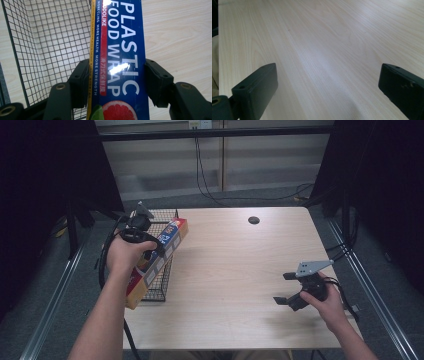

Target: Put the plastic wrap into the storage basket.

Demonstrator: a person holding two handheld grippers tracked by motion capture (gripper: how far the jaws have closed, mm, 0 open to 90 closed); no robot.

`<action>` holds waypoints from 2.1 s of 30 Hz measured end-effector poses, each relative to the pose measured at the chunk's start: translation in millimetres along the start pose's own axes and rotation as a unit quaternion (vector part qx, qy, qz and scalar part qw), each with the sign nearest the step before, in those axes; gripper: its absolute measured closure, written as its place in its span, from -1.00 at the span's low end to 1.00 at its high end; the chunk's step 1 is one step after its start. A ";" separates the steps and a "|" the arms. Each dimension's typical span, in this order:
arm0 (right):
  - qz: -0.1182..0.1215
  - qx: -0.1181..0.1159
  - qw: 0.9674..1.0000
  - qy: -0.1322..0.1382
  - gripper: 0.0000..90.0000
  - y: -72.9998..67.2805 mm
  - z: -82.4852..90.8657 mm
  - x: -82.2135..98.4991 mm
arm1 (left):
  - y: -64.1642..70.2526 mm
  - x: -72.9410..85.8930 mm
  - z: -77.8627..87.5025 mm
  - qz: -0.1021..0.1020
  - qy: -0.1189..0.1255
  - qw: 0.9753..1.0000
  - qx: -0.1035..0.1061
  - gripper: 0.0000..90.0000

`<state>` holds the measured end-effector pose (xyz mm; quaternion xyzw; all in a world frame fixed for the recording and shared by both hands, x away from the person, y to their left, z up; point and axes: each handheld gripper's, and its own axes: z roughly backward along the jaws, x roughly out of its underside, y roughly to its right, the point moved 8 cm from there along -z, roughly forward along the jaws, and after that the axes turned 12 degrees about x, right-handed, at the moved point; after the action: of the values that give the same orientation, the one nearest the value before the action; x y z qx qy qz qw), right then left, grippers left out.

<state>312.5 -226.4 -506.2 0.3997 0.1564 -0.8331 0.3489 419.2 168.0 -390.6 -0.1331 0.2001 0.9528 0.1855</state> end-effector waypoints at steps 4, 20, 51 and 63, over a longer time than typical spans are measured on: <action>0.003 0.000 1.000 -0.002 -0.95 -0.1 -1.5 0.4 | -1.9 -1.4 1.7 0.004 0.005 1.000 -0.003 -0.03; -0.005 0.003 1.000 0.004 -0.95 1.3 0.2 -1.1 | -14.7 2.8 12.2 0.031 0.021 0.999 -0.019 -0.03; -0.002 -0.002 1.000 0.005 -0.95 0.0 0.2 -1.2 | -42.7 13.2 14.1 0.091 0.045 0.994 -0.051 -0.03; -0.002 -0.004 1.000 0.004 -0.95 -0.4 0.2 -1.0 | -47.9 16.3 9.8 0.107 0.045 0.992 -0.057 -0.03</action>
<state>312.5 -225.7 -505.3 0.4015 0.1623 -0.8315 0.3480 422.4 217.9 -403.1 -0.1644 0.1669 0.9700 0.0652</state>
